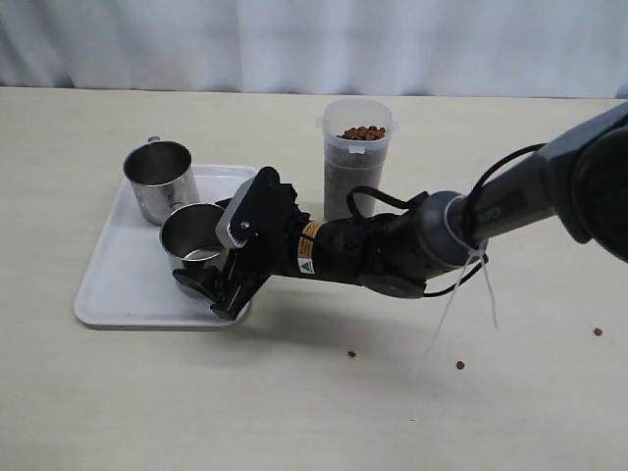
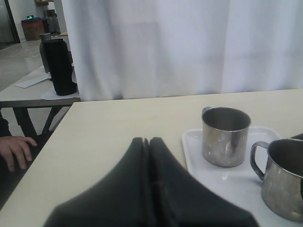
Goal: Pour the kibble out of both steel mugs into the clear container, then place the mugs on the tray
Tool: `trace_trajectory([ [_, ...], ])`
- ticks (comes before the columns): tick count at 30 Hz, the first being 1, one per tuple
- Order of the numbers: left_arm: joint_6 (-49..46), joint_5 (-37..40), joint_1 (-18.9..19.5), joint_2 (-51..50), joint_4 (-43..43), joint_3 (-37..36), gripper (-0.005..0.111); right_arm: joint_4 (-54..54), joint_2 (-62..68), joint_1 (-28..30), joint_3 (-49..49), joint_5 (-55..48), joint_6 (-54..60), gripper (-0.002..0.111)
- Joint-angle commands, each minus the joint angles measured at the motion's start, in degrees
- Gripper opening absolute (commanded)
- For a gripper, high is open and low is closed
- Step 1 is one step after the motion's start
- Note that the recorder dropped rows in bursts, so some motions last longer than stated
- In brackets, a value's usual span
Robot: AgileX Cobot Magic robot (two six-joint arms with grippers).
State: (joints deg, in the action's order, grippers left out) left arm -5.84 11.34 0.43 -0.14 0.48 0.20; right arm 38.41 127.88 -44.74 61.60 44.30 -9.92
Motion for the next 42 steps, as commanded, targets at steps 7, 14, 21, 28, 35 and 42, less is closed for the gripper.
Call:
trace_trajectory([
  [7,0.1,-1.1,-0.5,0.1,0.2,-0.2,0.000,0.0,-7.6,0.0,-1.5,-0.1,-3.0,0.090],
  [14,0.1,-1.0,-0.5,0.1,0.2,-0.2,0.000,-5.7,-19.7,0.0,-6.1,-7.7,-16.5,0.090],
  [21,0.1,-1.0,-0.5,0.1,0.2,-0.2,0.000,-9.5,-36.7,0.0,-7.3,-45.6,-23.7,0.087],
  [28,0.1,-1.0,-0.5,0.1,0.2,-0.2,0.000,-9.2,-50.9,0.0,-16.4,-53.4,-24.0,0.028],
  [35,0.1,-1.0,-0.5,0.1,0.2,-0.2,0.000,-9.2,-67.5,0.0,-34.0,-41.5,-24.0,0.005],
  [42,0.1,-0.6,-0.5,0.1,0.2,-0.2,0.000,-10.6,-82.3,0.0,-43.9,-43.5,-25.8,0.005],
])
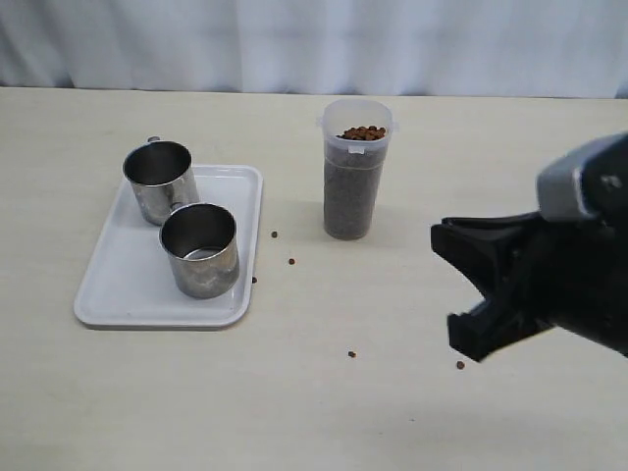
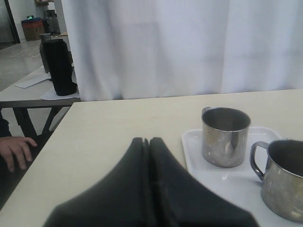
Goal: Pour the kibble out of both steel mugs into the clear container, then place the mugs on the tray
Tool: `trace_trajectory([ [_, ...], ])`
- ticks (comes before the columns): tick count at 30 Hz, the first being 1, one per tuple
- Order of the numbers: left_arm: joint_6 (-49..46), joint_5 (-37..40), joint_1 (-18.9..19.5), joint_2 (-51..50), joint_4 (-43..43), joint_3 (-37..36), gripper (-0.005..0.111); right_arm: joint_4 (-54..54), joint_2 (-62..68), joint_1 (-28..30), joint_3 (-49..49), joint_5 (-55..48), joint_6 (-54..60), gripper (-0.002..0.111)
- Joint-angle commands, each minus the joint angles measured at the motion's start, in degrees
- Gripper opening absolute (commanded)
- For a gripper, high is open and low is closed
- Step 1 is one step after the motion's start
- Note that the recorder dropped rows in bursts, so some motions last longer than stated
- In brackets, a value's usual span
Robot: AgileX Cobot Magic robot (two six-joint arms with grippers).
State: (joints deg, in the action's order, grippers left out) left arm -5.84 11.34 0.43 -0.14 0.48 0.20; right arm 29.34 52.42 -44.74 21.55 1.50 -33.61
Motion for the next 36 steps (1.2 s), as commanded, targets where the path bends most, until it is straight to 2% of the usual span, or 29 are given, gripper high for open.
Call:
trace_trajectory([
  [1,0.1,-0.7,-0.5,0.1,0.2,-0.2,0.000,-2.7,-8.6,0.0,-4.9,-0.9,-3.8,0.005],
  [9,0.1,-0.7,-0.5,0.1,0.2,-0.2,0.000,-3.2,-18.3,0.0,-7.2,-1.0,-5.2,0.005],
  [19,0.1,-0.7,-0.5,0.1,0.2,-0.2,0.000,-3.2,-23.6,1.1,-7.3,-0.7,-5.2,0.005],
  [22,0.1,-0.7,-0.5,0.1,0.2,-0.2,0.000,-3.2,-28.0,7.1,-8.6,1.0,-5.2,0.005],
  [27,0.1,-0.7,-0.5,0.1,0.2,-0.2,0.000,-3.2,-40.9,23.9,-11.6,1.0,-5.2,0.005],
  [30,0.1,-1.0,-0.5,0.1,0.2,-0.2,0.000,-3.2,-49.9,32.6,-12.3,-2.8,-8.8,0.005],
  [31,0.1,-1.0,-0.5,0.1,0.2,-0.2,0.000,-3.2,-52.4,36.4,-12.3,-7.3,-10.4,0.005],
  [36,0.1,-1.0,-0.5,0.1,0.2,-0.2,0.000,-3.1,-52.4,40.0,-13.7,-12.4,-10.2,0.005],
])
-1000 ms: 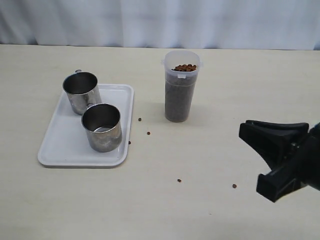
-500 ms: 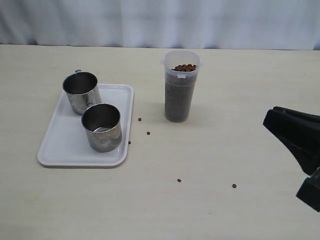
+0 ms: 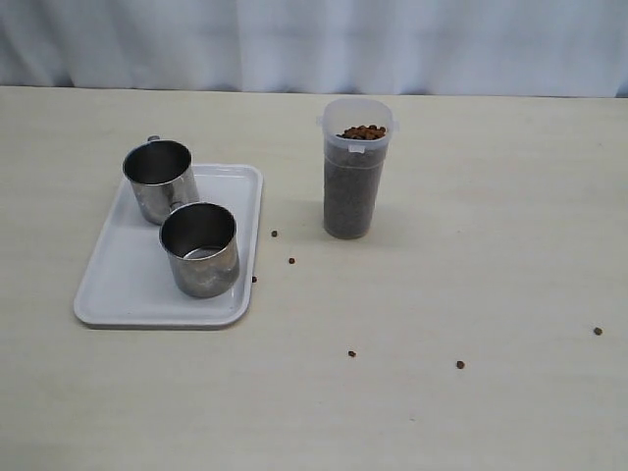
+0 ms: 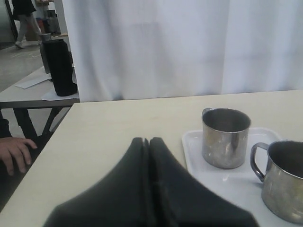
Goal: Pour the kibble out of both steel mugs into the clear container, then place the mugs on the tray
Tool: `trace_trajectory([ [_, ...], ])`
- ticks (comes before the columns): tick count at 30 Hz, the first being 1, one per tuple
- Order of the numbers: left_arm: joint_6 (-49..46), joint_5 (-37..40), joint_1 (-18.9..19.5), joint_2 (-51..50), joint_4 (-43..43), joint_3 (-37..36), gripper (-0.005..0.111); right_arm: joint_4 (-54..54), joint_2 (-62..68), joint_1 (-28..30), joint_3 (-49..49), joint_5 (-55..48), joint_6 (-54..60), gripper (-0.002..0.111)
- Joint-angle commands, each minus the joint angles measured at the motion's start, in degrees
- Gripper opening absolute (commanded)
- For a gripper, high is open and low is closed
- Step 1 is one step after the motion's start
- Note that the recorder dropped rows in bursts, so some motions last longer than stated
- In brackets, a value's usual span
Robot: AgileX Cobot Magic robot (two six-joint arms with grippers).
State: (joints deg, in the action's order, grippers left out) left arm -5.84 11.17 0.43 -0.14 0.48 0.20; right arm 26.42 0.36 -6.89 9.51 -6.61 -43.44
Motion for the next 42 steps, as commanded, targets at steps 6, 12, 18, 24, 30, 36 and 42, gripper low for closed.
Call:
trace_trajectory([
  [6,0.1,-0.8,-0.5,0.1,0.2,-0.2,0.000,-0.4,-0.4,0.8,-8.9,-1.6,12.8,0.005],
  [12,0.1,-0.8,-0.5,0.1,0.2,-0.2,0.000,-21.7,-0.4,-1.9,-9.5,-4.0,39.7,0.005],
  [18,0.1,-0.8,-0.5,0.1,0.2,-0.2,0.000,-24.1,-0.4,-1.0,-9.5,-5.5,42.8,0.005],
  [24,0.1,-0.6,-0.4,0.1,0.2,-0.2,0.000,-26.4,-0.4,0.4,-9.5,-6.6,42.8,0.005],
  [30,0.1,-0.8,-0.4,0.1,0.2,-0.2,0.000,-26.4,-0.4,1.6,-9.5,-6.6,42.7,0.005],
  [36,0.1,-0.8,-0.4,0.1,0.2,-0.2,0.000,-26.4,-0.4,2.1,-9.5,-6.5,42.7,0.005],
  [42,0.1,-0.8,-0.4,0.1,0.2,-0.2,0.000,-26.4,-0.4,2.1,-9.5,-6.7,42.7,0.005],
])
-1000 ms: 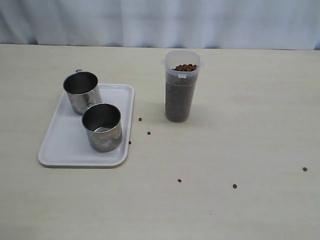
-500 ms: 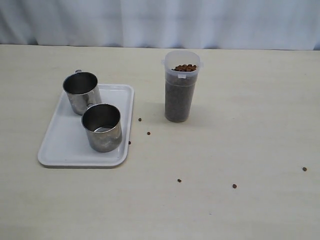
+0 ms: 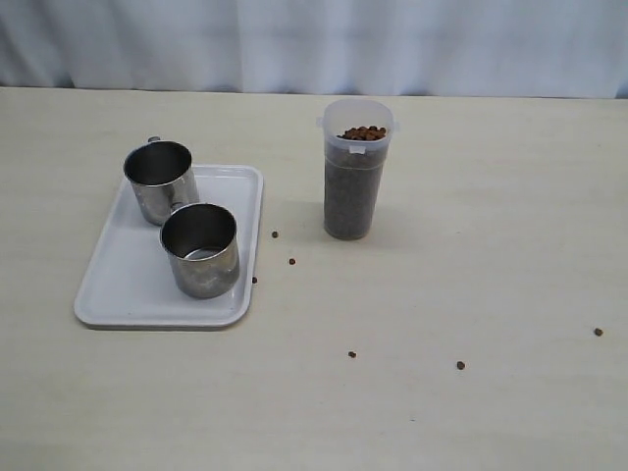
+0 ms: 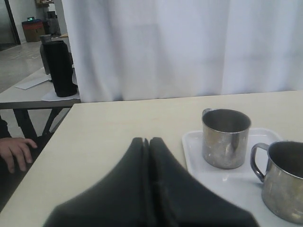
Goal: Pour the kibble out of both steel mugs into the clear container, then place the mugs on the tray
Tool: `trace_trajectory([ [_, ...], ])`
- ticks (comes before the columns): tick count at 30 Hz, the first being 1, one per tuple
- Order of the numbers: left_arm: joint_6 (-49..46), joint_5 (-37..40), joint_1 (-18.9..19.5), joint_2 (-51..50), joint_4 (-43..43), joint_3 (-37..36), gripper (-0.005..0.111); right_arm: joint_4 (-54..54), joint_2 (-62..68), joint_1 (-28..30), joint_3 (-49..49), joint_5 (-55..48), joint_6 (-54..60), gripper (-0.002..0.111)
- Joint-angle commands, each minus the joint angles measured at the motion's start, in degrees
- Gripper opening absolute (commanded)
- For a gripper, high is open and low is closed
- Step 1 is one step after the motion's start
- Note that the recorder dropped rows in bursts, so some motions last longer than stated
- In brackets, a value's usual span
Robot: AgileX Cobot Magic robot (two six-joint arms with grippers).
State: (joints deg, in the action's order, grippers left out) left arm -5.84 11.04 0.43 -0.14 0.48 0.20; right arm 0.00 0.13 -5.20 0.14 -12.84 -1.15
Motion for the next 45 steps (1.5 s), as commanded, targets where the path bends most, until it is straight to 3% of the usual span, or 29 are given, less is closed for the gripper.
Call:
trace_trajectory([
  [1,0.1,-0.6,-0.4,0.1,0.2,-0.2,0.000,0.0,-0.1,0.4,-0.1,-0.4,0.4,0.005],
  [7,0.1,-0.8,-0.4,0.1,0.2,-0.2,0.000,0.4,-0.1,-2.3,-0.1,-0.4,0.4,0.005],
  [45,0.1,-0.7,-0.4,0.1,0.2,-0.2,0.000,0.4,-0.1,-0.3,-0.1,-0.4,0.4,0.005],
])
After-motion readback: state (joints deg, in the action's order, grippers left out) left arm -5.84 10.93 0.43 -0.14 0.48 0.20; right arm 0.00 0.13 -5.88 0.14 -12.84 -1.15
